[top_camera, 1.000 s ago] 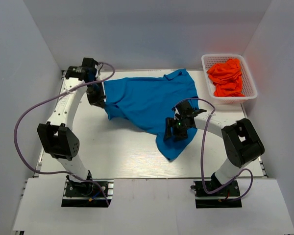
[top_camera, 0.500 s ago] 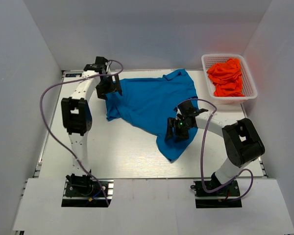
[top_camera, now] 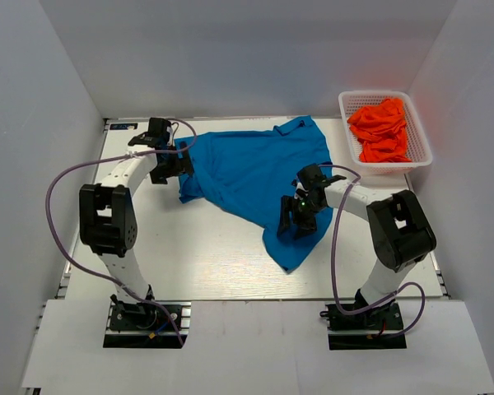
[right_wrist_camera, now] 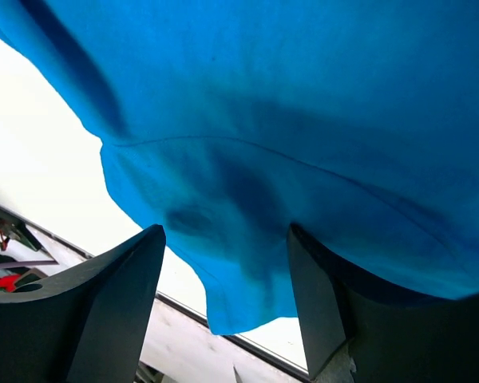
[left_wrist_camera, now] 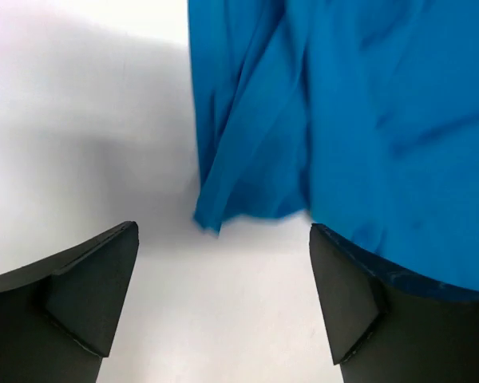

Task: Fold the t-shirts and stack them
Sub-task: Flatten out the tshirt

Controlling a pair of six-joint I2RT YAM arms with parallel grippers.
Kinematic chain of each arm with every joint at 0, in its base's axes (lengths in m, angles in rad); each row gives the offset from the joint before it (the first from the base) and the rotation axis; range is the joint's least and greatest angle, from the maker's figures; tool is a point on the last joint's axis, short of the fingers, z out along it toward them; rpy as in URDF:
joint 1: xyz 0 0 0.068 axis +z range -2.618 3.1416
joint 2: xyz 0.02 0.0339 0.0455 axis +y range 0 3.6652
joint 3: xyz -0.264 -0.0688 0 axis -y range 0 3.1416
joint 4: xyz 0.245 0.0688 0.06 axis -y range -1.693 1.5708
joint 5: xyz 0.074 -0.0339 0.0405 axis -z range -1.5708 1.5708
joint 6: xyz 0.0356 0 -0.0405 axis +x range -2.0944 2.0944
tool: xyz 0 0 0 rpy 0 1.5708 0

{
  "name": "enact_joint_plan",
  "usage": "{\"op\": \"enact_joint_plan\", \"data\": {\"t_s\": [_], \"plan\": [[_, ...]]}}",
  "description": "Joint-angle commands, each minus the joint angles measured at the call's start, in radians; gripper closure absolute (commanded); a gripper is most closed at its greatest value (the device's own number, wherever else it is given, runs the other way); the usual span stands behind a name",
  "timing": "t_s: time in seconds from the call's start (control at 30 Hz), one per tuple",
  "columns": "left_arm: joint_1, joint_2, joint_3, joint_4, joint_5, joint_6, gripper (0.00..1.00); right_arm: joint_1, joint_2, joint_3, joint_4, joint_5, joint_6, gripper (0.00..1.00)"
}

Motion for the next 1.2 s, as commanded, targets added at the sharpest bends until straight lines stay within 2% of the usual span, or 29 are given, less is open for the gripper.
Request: {"op": "enact_joint_plan", "data": {"t_s": [0.0, 0.1, 0.2, 0.27, 0.47, 0.53, 0.6, 0.67, 0.87, 0.97, 1.03, 1.1, 1.17], "plan": [[0.001, 0.039, 0.024, 0.158, -0.029, 0.026, 0.06, 0.002, 0.088, -0.035, -0.04, 0.103, -0.049, 0.3], [0.001, 0.114, 0.079, 0.171, 0.033, 0.108, 0.11, 0.002, 0.086, -0.026, -0.051, 0.122, -0.046, 0.3], [-0.009, 0.168, 0.153, 0.099, -0.011, 0.192, 0.19, 0.002, 0.079, -0.029, -0.054, 0.13, -0.04, 0.3], [-0.009, 0.192, 0.178, 0.076, -0.041, 0.211, 0.29, 0.004, 0.077, -0.034, -0.055, 0.13, -0.031, 0.3], [0.001, 0.212, 0.167, 0.094, -0.059, 0.235, 0.38, 0.001, 0.073, -0.043, -0.057, 0.14, -0.021, 0.3], [0.001, 0.222, 0.167, 0.094, -0.059, 0.246, 0.51, 0.002, 0.07, -0.044, -0.055, 0.146, -0.021, 0.32], [0.001, 0.231, 0.178, 0.094, -0.059, 0.246, 0.78, 0.001, 0.066, -0.044, -0.057, 0.154, -0.017, 0.32], [0.001, 0.231, 0.189, 0.085, -0.042, 0.219, 1.0, -0.001, 0.065, -0.046, -0.058, 0.16, -0.017, 0.32], [0.001, 0.139, 0.213, 0.036, -0.059, 0.151, 1.0, 0.001, 0.048, -0.063, -0.061, 0.174, 0.002, 0.34], [0.001, -0.01, 0.187, 0.01, -0.094, 0.077, 1.0, -0.002, 0.047, -0.075, -0.072, 0.191, 0.017, 0.34], [0.001, -0.178, 0.103, 0.019, -0.098, 0.028, 1.0, -0.005, 0.043, -0.09, -0.078, 0.2, 0.026, 0.37], [0.001, -0.302, -0.015, 0.063, -0.021, -0.033, 1.0, -0.013, 0.036, -0.104, -0.084, 0.194, 0.037, 0.37], [0.001, -0.491, -0.095, 0.082, 0.08, -0.076, 1.0, -0.021, 0.027, -0.138, -0.084, 0.192, 0.049, 0.37]]}}
